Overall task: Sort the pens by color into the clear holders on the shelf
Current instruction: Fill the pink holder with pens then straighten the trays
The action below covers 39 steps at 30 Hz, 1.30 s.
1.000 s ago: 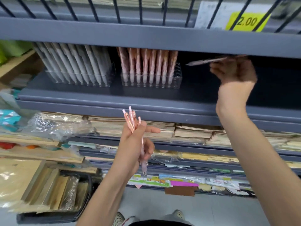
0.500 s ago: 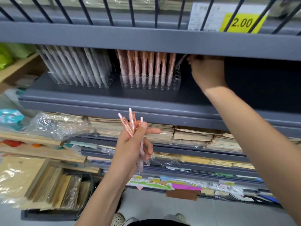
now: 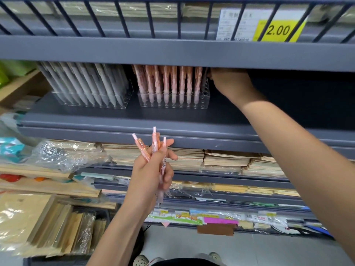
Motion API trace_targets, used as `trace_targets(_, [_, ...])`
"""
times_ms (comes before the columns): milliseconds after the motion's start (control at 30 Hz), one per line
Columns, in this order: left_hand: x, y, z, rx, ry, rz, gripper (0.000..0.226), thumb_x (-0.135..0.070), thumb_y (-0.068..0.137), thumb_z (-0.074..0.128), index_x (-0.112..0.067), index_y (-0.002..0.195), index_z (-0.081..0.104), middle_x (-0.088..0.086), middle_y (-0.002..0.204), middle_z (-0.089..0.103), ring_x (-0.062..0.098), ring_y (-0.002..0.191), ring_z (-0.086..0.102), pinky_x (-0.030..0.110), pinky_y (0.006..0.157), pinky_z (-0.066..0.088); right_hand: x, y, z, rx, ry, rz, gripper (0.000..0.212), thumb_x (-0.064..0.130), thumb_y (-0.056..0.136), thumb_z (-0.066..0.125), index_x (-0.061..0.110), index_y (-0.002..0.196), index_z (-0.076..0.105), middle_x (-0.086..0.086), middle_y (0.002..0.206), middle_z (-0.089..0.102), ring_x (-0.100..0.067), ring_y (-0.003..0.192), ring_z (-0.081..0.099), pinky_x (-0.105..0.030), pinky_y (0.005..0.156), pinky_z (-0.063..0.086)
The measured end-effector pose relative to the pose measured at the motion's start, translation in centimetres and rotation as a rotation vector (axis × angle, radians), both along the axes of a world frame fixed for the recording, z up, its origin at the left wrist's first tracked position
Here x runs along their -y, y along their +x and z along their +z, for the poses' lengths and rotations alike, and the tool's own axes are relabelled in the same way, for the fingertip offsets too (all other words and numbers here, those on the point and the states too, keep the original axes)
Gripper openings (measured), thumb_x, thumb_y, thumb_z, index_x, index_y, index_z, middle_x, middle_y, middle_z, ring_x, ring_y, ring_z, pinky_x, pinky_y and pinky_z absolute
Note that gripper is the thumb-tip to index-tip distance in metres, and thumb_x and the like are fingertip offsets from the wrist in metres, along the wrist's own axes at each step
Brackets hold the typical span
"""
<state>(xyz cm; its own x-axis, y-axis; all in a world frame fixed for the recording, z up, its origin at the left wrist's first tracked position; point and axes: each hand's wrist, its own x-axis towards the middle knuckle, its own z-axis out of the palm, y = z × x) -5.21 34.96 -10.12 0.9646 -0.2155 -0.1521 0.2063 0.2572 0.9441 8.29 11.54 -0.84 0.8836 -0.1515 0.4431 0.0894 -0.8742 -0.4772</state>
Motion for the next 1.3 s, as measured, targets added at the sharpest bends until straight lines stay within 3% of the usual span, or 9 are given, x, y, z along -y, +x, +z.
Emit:
trace_targets(133, [-0.2,0.0,0.1,0.036,-0.001,-0.075,0.024,-0.027,0.097,0.052,-0.018,0.098,0.074,0.007,0.054,0.049,0.015,0.038,0.038,0.023,0.037,0.035,0.2,-1.7,-0.2,0.041,0.353,-0.047,0.026,0.026,0.098,0.049,0.014,0.109,0.069,-0.009,0.116,0.069,-0.024,0.112,0.062,-0.038,0.104,0.044])
trace_targets(200, [-0.2,-0.1,0.2,0.088,-0.003,-0.131,0.025,-0.024,0.104,0.05,-0.017,0.106,0.073,0.007,0.06,0.059,0.015,0.041,0.045,0.024,0.038,0.04,0.0,-3.2,-0.1,0.1,0.524,-0.105,0.02,0.016,0.091,0.053,0.023,0.081,0.068,-0.013,0.095,0.073,-0.022,0.081,0.067,-0.039,0.079,0.054])
trace_targets(333, [0.4,-0.2,0.5,0.151,-0.089,-0.173,0.028,-0.025,0.103,0.05,-0.022,0.131,0.054,0.007,0.121,0.072,0.017,0.052,0.06,0.024,0.043,0.046,-1.2,-8.6,-0.6,-0.03,0.768,0.048,0.018,0.018,0.089,0.063,0.02,0.072,0.07,0.001,0.061,0.067,-0.007,0.04,0.039,-0.018,0.039,0.031])
trace_targets(567, [2.0,-0.5,0.3,0.177,0.008,-0.253,0.03,-0.04,0.097,0.055,-0.042,0.127,0.06,0.019,0.1,0.075,0.019,0.042,0.049,0.02,0.04,0.034,-3.9,-13.5,-1.6,-0.297,0.566,0.29,0.007,0.027,0.081,0.077,0.02,0.082,0.079,0.002,0.08,0.075,-0.021,0.082,0.068,-0.038,0.077,0.056])
trace_targets(700, [2.2,-0.4,0.6,0.174,0.04,-0.313,0.035,-0.049,0.094,0.057,-0.03,0.121,0.068,0.008,0.061,0.067,0.015,0.037,0.046,0.019,0.039,0.034,-4.1,-13.8,-1.5,-0.383,0.854,0.367,0.007,0.008,0.083,0.074,0.001,0.083,0.075,-0.019,0.082,0.073,-0.031,0.077,0.074,-0.036,0.071,0.062])
trace_targets(900, [2.6,-0.7,0.9,0.166,0.014,-0.303,0.03,-0.038,0.099,0.051,-0.038,0.125,0.065,0.008,0.11,0.076,0.022,0.056,0.063,0.03,0.047,0.045,-3.6,-13.5,-1.3,-0.156,0.754,0.191,0.009,0.021,0.086,0.072,0.018,0.078,0.075,0.006,0.066,0.066,-0.001,0.056,0.055,-0.016,0.051,0.045])
trace_targets(1033, [1.9,-1.7,0.2,0.086,0.064,-0.265,0.035,-0.053,0.097,0.052,-0.025,0.094,0.073,0.027,0.073,0.061,0.019,0.044,0.045,0.025,0.043,0.035,-3.1,-13.6,-1.5,-0.07,0.994,0.084,0.012,0.029,0.089,0.069,0.022,0.08,0.073,0.004,0.067,0.063,-0.008,0.047,0.041,-0.019,0.039,0.031])
trace_targets(1100, [1.8,-2.0,0.2,0.069,0.08,-0.243,0.041,-0.058,0.089,0.053,-0.021,0.086,0.07,0.011,0.053,0.05,0.018,0.04,0.039,0.025,0.04,0.034,-3.7,-13.8,-2.0,-0.108,1.049,0.077,0.01,0.029,0.089,0.069,0.023,0.082,0.073,0.003,0.071,0.066,-0.012,0.048,0.044,-0.022,0.038,0.034])
trace_targets(1300, [1.9,-2.2,0.3,0.086,0.148,-0.197,0.035,-0.051,0.094,0.051,-0.024,0.087,0.073,0.003,0.048,0.048,0.015,0.038,0.038,0.022,0.039,0.032,-4.4,-14.1,-3.2,-0.146,1.019,0.05,0.013,0.026,0.078,0.08,0.02,0.087,0.073,-0.006,0.073,0.072,-0.012,0.049,0.056,-0.023,0.042,0.044])
